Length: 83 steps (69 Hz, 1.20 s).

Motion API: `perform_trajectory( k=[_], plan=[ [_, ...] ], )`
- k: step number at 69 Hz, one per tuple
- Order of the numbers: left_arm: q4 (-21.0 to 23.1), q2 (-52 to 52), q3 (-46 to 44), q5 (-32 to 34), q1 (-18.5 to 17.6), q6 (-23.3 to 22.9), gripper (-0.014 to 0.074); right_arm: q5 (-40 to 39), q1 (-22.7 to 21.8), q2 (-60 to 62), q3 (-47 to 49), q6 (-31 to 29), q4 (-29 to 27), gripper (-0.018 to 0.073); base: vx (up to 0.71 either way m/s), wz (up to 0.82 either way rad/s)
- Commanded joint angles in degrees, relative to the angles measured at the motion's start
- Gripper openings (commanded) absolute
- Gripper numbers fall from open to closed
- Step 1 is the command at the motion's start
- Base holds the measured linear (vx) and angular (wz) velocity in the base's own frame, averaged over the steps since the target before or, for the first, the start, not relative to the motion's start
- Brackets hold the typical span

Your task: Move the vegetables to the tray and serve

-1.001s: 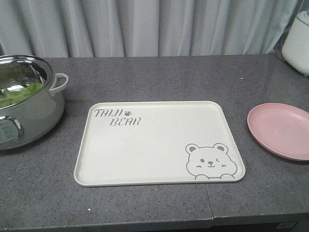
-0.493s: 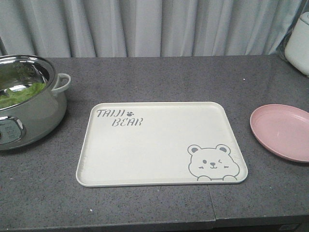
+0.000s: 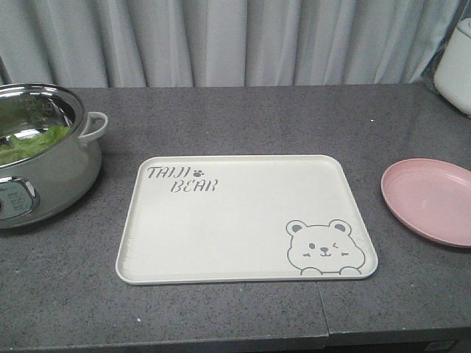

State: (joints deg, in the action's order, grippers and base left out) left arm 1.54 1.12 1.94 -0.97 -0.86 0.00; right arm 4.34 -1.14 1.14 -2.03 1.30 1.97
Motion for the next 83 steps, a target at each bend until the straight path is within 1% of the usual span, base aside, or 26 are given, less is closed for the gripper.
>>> perform_trajectory(
  k=[1,4,8,11,15,18,24,30,33,39,44,49,53,65,83],
  plan=[
    [0.5,0.4,0.9,4.6,-0.2,0.0,-0.0006,-4.3,-0.1,-0.2,-0.1,-0.1,0.4,-0.0004,0.0,0.0],
    [0.5,0.4,0.9,5.1,-0.2,0.0,-0.0006,-4.3,-0.1,-0.2,-0.1,-0.1,0.4,-0.0004,0.0,0.0],
    [0.6,0.4,0.5,5.9,-0.2,0.0,-0.0006,-6.8,-0.1,-0.2,-0.1,-0.2,0.5,-0.0004,0.0,0.0],
    [0.7,0.4,-0.5,6.2,-0.2,-1.4,-0.0006,-8.1,-0.1,-0.2,0.1,-0.2,0.5,-0.0004,0.0,0.0],
    [0.6,0.4,-3.1,5.8,-0.2,-3.1,-0.0006,-8.7,-0.1,-0.2,1.5,-0.2,0.5,-0.0004,0.0,0.0],
    [0.6,0.3,-5.9,5.0,-0.2,-3.2,-0.0006,-7.8,-0.1,-0.2,3.5,-0.2,0.5,-0.0004,0.0,0.0],
    [0.4,-1.0,-13.0,-0.3,-0.2,-2.5,-0.0006,-3.9,-0.1,-1.1,8.6,-0.3,0.8,-0.0004,0.0,0.0],
    [0.0,-4.3,-21.0,-6.6,-0.2,-1.1,-0.0006,2.8,-0.1,-4.0,15.8,-0.8,1.5,-0.0004,0.0,-0.01],
    [-0.8,-6.8,-25.1,-10.5,-0.2,0.0,-0.0006,5.6,-0.1,-6.4,19.1,-1.3,2.5,-0.0004,0.0,0.0],
    [-3.0,-13.0,-33.3,-17.0,-0.2,0.3,-0.0006,10.5,-0.1,-11.2,25.2,-1.3,4.1,-0.0004,0.0,0.0],
    [-4.0,-18.3,-38.8,-21.0,-0.2,0.0,-0.0006,13.5,-0.1,-15.8,29.7,-1.3,4.3,-0.0004,0.0,0.0],
    [-4.0,-23.5,-42.7,-24.5,-0.2,0.0,-0.0006,16.1,-0.1,-20.3,33.2,-1.3,4.0,-0.0004,0.0,0.0],
    [-4.0,-26.3,-44.0,-25.5,-0.2,0.0,-0.0006,17.2,-0.1,-23.5,34.9,-1.3,3.5,-0.0004,0.0,0.0],
    [-4.0,-31.0,-44.1,-26.3,-0.2,0.0,-0.0006,17.8,-0.1,-28.9,35.1,-1.3,3.3,-0.0004,0.0,0.0],
    [-4.0,-31.0,-44.1,-26.3,-0.2,0.0,-0.0006,18.1,-0.1,-29.9,34.5,-1.3,3.2,-0.0004,0.0,0.0]
  ],
)
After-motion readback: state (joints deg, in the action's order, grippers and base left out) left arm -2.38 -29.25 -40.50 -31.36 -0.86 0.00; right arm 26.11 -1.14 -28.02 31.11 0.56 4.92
